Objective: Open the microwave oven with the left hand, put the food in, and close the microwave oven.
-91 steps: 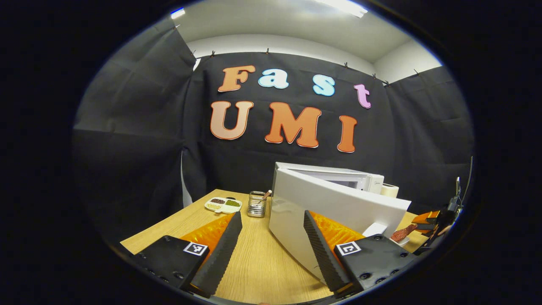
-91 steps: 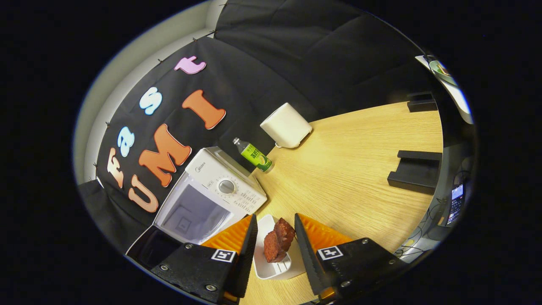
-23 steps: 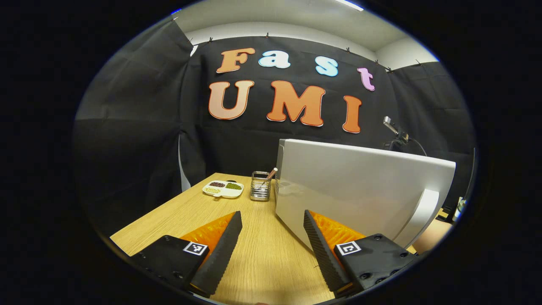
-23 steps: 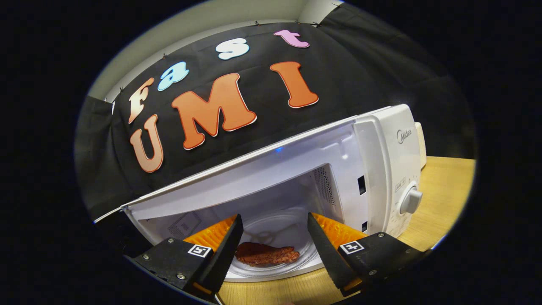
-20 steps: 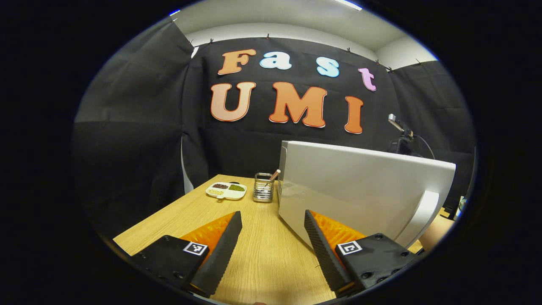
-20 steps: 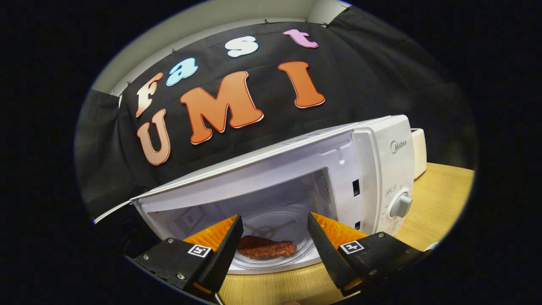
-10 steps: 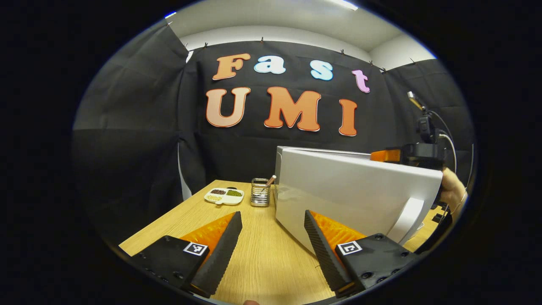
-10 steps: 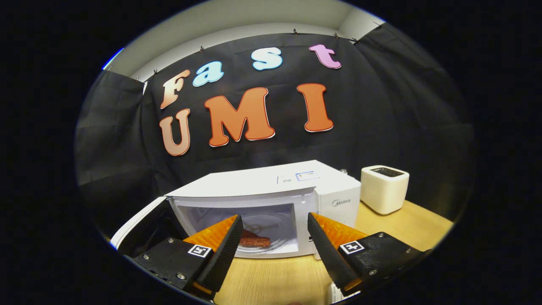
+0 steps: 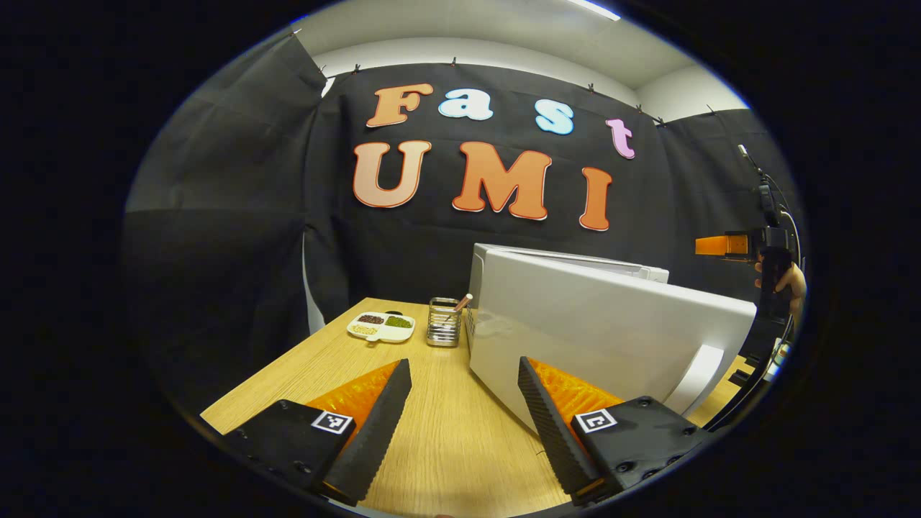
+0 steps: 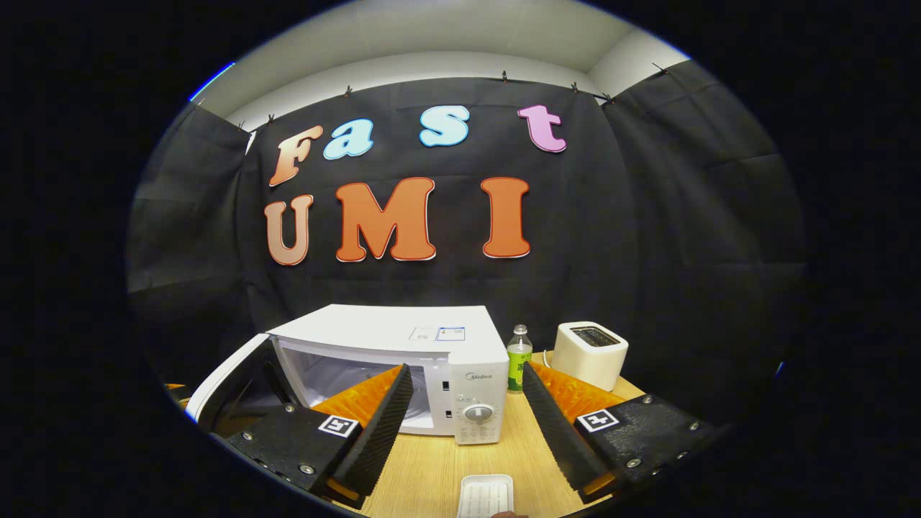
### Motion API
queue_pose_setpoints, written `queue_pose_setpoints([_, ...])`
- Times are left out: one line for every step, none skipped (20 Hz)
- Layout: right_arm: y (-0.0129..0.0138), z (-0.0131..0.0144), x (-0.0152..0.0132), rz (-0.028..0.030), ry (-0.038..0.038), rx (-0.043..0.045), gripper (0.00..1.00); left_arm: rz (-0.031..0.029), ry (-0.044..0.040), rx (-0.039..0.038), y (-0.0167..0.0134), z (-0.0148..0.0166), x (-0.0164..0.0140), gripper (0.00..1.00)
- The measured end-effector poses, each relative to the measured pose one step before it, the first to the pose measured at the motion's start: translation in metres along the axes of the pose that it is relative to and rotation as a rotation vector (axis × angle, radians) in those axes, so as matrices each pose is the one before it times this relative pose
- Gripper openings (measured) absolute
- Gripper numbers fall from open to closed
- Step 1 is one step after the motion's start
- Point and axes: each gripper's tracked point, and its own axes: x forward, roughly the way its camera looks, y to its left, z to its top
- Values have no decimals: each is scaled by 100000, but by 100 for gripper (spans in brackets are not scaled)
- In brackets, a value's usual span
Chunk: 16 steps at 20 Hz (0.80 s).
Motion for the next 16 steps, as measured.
queue_pose_setpoints([-1333,280,-82,-1837,-402,-1505,95,-1589,1140,881,-522,-471,276,96])
queue_pose_setpoints([-1172,264,-283,-1758,-348,-1612,95,-1363,1021,470,-597,-159,403,96])
queue_pose_setpoints([-1028,163,-436,-988,-289,-1315,95,-1374,850,-218,-557,-364,296,93])
queue_pose_setpoints([-695,257,-334,-541,-873,-869,95,-1484,287,-640,-731,18,230,96])
queue_pose_setpoints([-690,216,-416,-732,-1279,-268,95,-1855,-56,-415,-947,9,258,93])
queue_pose_setpoints([-619,-32,-278,-496,-580,487,95,-1675,404,673,-810,72,356,93])
queue_pose_setpoints([-328,-324,-237,453,184,1518,94,248,-176,1585,-274,183,166,93])
queue_pose_setpoints([-112,-147,-197,1188,453,2231,95,-767,26,519,-490,28,347,93])
queue_pose_setpoints([-96,-205,-45,853,660,1915,95,-2008,515,-271,-1020,83,280,99])
queue_pose_setpoints([-240,-82,-45,-12,174,580,95,-2672,579,-60,-1097,37,474,96])
queue_pose_setpoints([-544,-139,-71,-312,-433,-561,95,-1846,161,606,-864,-92,337,100])
queue_pose_setpoints([-394,51,-85,-481,-824,-1272,95,-1553,-81,1099,-908,307,464,96])
queue_pose_setpoints([-313,50,-251,-316,-820,-1075,95,-1570,-166,1247,-881,287,577,96])
queue_pose_setpoints([-110,-13,-126,174,-366,-196,95,-179,-291,2082,-536,384,547,96])
queue_pose_setpoints([-238,-22,-77,546,51,790,95,-688,-241,1414,-765,157,474,91])
queue_pose_setpoints([-249,-66,-112,424,213,1122,95,-1089,-665,785,-732,348,606,89])
